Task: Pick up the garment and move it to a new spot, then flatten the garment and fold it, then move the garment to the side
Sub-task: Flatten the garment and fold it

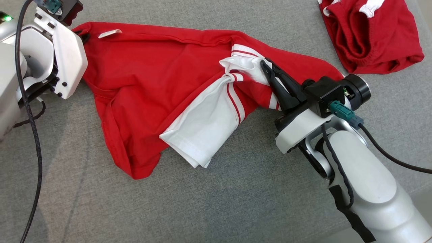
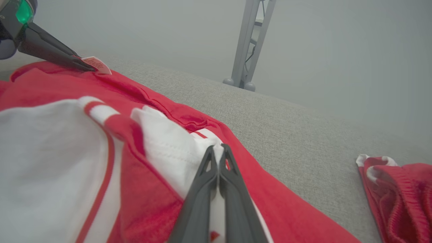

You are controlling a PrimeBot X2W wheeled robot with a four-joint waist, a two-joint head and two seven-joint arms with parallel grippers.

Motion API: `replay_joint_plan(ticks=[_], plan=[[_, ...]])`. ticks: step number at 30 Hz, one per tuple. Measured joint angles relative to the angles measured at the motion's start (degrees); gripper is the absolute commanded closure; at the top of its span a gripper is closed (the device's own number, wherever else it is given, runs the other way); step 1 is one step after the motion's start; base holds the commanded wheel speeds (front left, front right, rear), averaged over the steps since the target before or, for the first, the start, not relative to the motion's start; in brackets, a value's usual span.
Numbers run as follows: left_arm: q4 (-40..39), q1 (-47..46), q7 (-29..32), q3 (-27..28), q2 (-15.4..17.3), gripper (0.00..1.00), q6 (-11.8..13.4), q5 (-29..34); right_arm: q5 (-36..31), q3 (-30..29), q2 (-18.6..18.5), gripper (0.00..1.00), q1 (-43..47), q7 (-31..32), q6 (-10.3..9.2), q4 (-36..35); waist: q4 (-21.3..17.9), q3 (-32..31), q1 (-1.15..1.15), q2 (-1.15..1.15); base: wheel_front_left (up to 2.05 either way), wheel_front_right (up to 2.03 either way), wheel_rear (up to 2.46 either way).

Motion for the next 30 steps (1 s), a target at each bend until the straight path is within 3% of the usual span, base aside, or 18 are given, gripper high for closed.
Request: replay_joint_plan(ticks=[13,30], plan=[[1.3,0.9,-7.1,-0.1,-2.2,1.00,0.0,-3.0,1.8,-0.9,-2.2,1.00,0.0,0.6,0.00,1.5,2.6,-4.7,0.00,0.00,0.00,0.00,0.00],[6.6,3.4,-22.1,0.3,-3.7,1.00,0.0,-10.7,7.7,-7.2,-14.5,1.00,-6.8,4.5,0.00,4.5,8.9,-18.2,0.00,0.00,0.00,0.00,0.00]])
